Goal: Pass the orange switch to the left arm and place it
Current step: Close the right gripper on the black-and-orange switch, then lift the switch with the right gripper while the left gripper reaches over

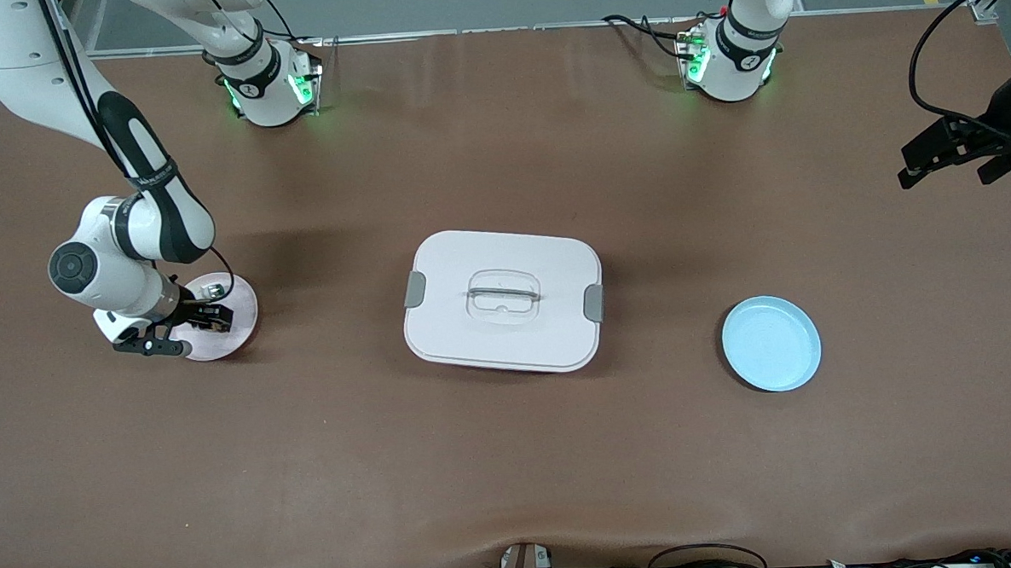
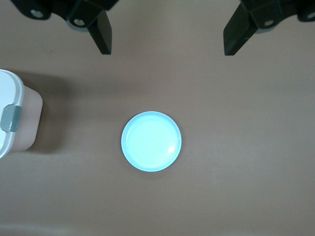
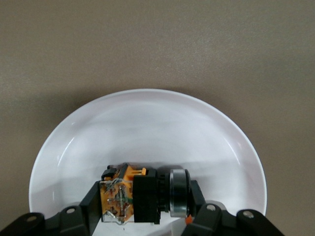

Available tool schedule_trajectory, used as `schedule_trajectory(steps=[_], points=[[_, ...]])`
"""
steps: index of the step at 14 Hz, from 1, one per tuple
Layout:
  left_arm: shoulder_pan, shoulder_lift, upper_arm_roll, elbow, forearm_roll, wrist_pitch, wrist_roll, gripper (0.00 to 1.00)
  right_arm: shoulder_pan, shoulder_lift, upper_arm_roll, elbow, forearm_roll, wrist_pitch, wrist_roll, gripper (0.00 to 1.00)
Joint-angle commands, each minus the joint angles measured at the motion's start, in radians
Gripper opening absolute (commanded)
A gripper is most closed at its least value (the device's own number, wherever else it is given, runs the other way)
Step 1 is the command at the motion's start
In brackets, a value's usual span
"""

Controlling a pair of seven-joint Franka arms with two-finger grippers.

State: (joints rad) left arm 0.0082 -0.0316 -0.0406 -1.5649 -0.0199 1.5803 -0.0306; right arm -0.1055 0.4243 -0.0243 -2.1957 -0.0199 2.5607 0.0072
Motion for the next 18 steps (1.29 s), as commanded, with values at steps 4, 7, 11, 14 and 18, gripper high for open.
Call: schedule_trajectory(steps=[4, 7, 11, 14, 18], points=[[-0.002, 0.009, -0.039, 0.086, -0.139, -0.022, -0.025, 1.0, 0.007, -0.019, 0.015, 0.077, 0.003, -0.172, 0.115, 0.0], [-0.002, 0.004, -0.071, 0.098, -0.193, -0.022, -0.022, 1.0, 0.015, -0.085, 0.038, 0.109, 0.13, -0.301, 0.18, 0.0], [-0.002, 0.009, -0.07, 0.098, -0.352, -0.022, -0.022, 1.0, 0.041, -0.122, 0.063, 0.197, 0.248, -0.489, 0.315, 0.0], [-0.005, 0.048, -0.07, 0.097, -0.503, -0.019, -0.026, 1.0, 0.082, -0.136, 0.067, 0.301, 0.327, -0.641, 0.446, 0.0], [-0.03, 0.133, -0.09, 0.097, -0.678, 0.022, -0.038, 1.0, 0.156, -0.136, 0.067, 0.412, 0.426, -0.749, 0.649, 0.0]])
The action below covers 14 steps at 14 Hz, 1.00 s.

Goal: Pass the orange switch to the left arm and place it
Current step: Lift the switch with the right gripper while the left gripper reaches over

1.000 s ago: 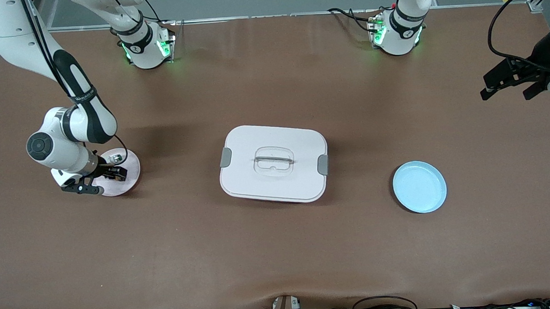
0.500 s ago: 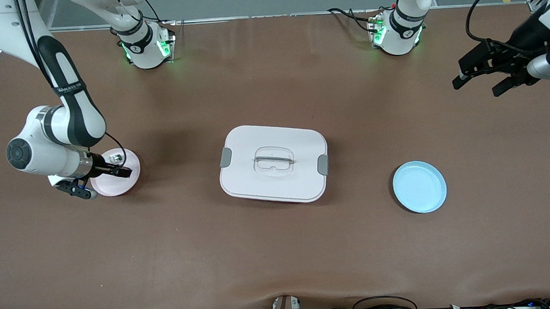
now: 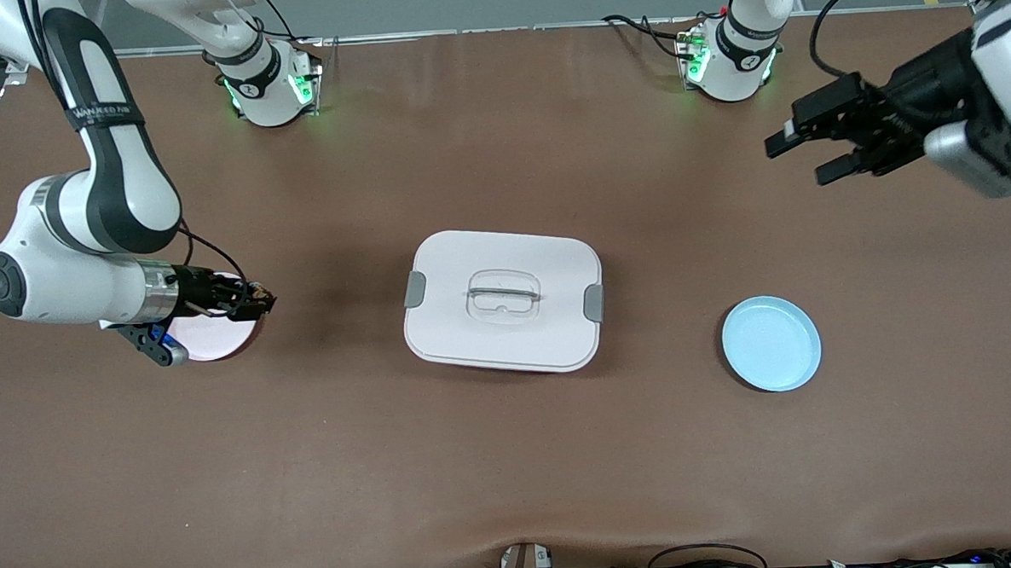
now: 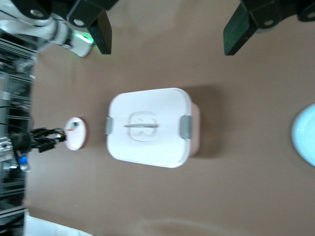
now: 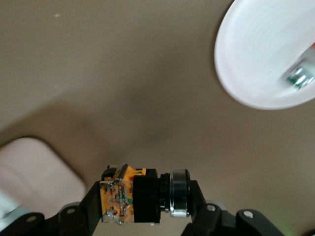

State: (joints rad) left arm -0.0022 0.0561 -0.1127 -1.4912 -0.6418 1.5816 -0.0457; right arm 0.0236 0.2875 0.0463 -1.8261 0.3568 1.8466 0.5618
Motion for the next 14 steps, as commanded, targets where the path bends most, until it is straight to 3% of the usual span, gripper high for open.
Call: schedule_trajectory(steps=[1, 9, 14], points=[[-0.044, 0.051, -0.028, 0.019, -0.065, 0.062, -0.023, 1.0, 0.036, 0.002, -0.003, 0.05, 0.076, -0.035, 0.142, 0.0], [-0.261, 0.182, -0.031, 0.017, -0.151, 0.346, -0.218, 1.0, 0.186, 0.021, -0.005, 0.191, 0.243, -0.02, 0.631, 0.0], [-0.394, 0.264, -0.031, 0.022, -0.165, 0.636, -0.275, 1.0, 0.24, 0.024, -0.005, 0.241, 0.295, 0.012, 0.811, 0.0]])
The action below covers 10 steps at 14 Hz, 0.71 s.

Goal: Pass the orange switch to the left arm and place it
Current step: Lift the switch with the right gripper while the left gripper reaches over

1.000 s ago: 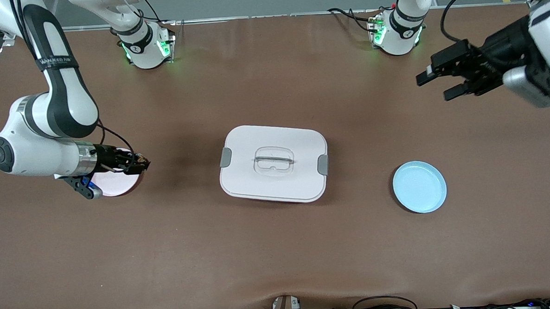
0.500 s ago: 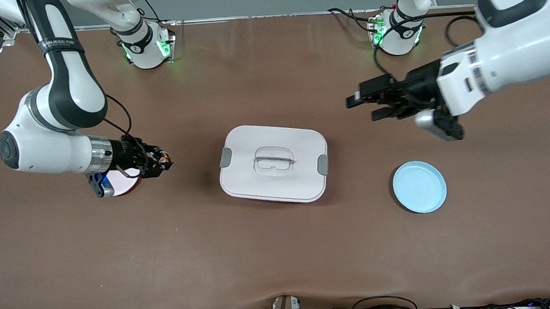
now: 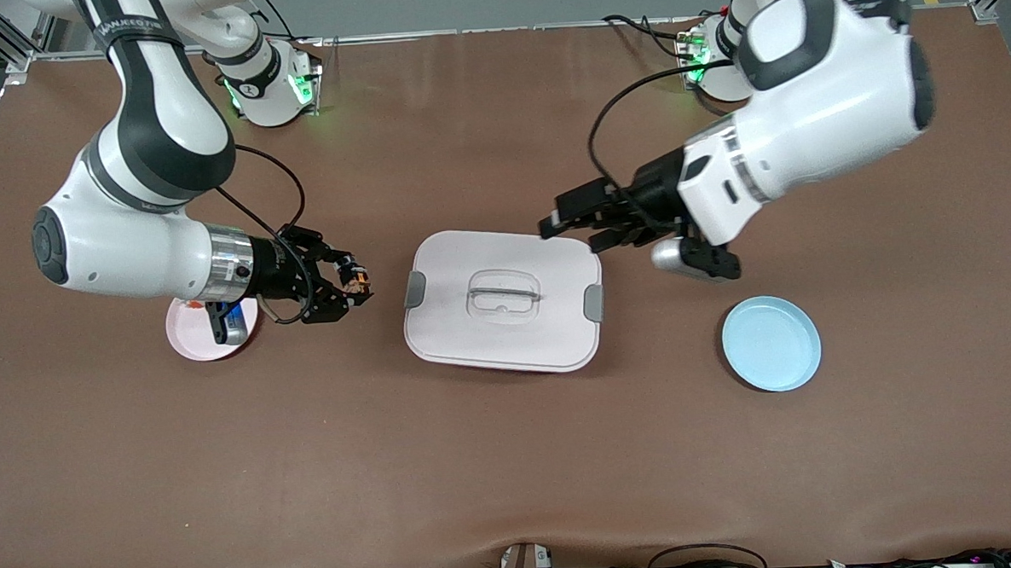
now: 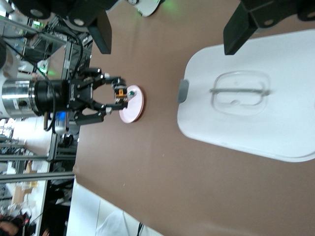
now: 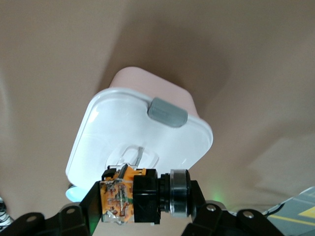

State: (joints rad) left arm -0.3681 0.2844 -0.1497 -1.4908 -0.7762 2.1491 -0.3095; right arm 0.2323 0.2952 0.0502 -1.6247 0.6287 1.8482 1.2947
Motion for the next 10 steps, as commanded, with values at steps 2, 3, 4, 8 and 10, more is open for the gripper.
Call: schedule_trajectory(steps=[2, 3, 4, 8, 10], points=[[-0.075, 0.079, 0.006, 0.024, -0.057, 0.135, -0.01, 1.0, 0.064, 0.016, -0.009, 0.058, 0.023, 0.035, 0.129, 0.0], [-0.086, 0.09, 0.006, 0.023, -0.069, 0.199, -0.008, 1.0, 0.077, 0.018, -0.009, 0.062, 0.029, 0.048, 0.139, 0.0], [-0.09, 0.097, 0.006, 0.023, -0.075, 0.256, -0.002, 1.0, 0.084, 0.018, -0.009, 0.062, 0.043, 0.067, 0.147, 0.0], [-0.149, 0.139, 0.006, 0.023, -0.08, 0.396, 0.003, 1.0, 0.139, 0.019, -0.009, 0.083, 0.049, 0.114, 0.204, 0.0], [-0.159, 0.165, -0.004, 0.024, -0.08, 0.411, 0.007, 1.0, 0.15, 0.033, -0.009, 0.106, 0.051, 0.12, 0.222, 0.0]])
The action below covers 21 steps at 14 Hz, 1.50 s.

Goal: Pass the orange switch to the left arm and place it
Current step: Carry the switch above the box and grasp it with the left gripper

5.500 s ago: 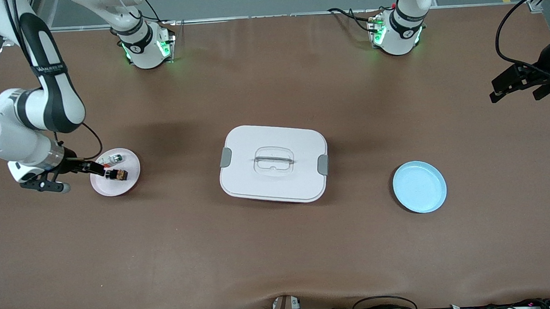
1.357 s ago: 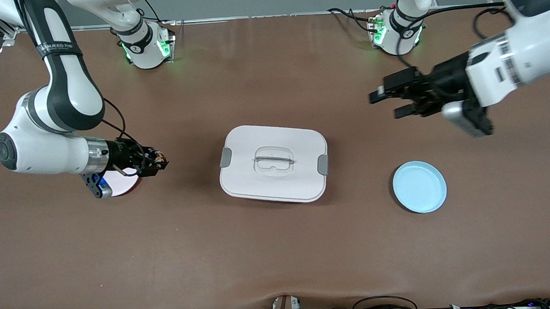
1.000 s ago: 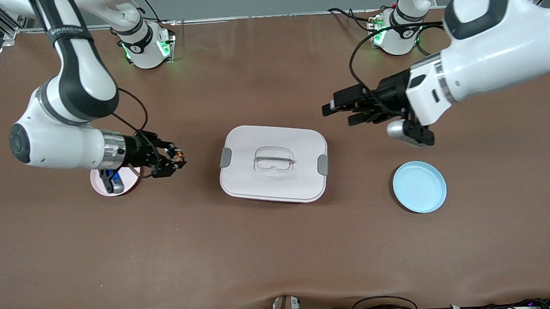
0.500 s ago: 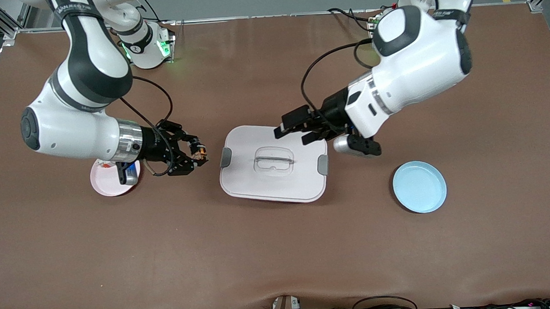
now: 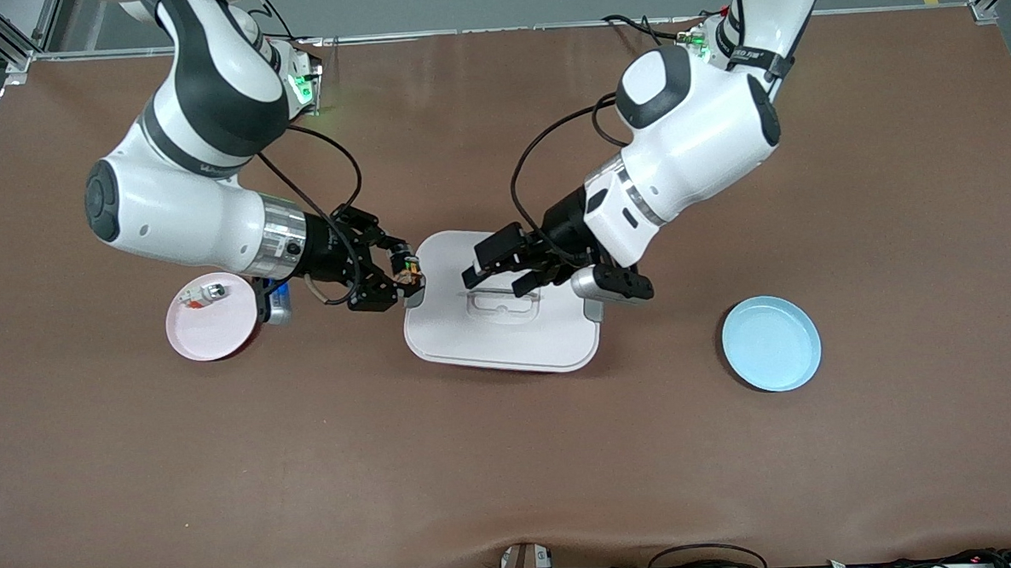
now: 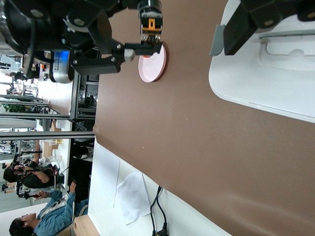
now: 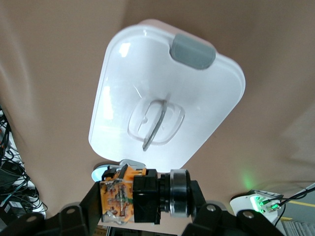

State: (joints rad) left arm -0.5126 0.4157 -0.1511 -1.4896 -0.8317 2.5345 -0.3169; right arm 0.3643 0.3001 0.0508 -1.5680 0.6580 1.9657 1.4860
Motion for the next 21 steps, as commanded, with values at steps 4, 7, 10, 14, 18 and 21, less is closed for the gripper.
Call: schedule_trajectory(steps=[4, 7, 10, 14, 18, 21], points=[[-0.033, 0.046, -0.012, 0.023, -0.021, 0.027, 0.025, 1.0, 0.041, 0.091, -0.009, 0.15, 0.017, 0.001, 0.069, 0.0], [-0.058, 0.06, -0.01, 0.023, -0.018, 0.07, 0.039, 1.0, 0.047, 0.129, -0.011, 0.224, 0.0, -0.004, 0.059, 0.0], [-0.067, 0.067, -0.01, 0.023, -0.017, 0.093, 0.047, 1.0, 0.047, 0.142, -0.011, 0.259, -0.001, -0.005, 0.039, 0.0], [-0.078, 0.084, -0.012, 0.023, -0.017, 0.133, 0.047, 1.0, 0.056, 0.142, -0.011, 0.263, -0.035, -0.01, 0.033, 0.0], [-0.08, 0.089, -0.01, 0.028, -0.017, 0.142, 0.055, 1.0, 0.059, 0.142, -0.011, 0.261, -0.041, -0.01, 0.034, 0.0], [-0.08, 0.095, -0.01, 0.031, -0.017, 0.148, 0.062, 0.55, 0.077, 0.142, -0.011, 0.258, -0.046, -0.01, 0.037, 0.0]])
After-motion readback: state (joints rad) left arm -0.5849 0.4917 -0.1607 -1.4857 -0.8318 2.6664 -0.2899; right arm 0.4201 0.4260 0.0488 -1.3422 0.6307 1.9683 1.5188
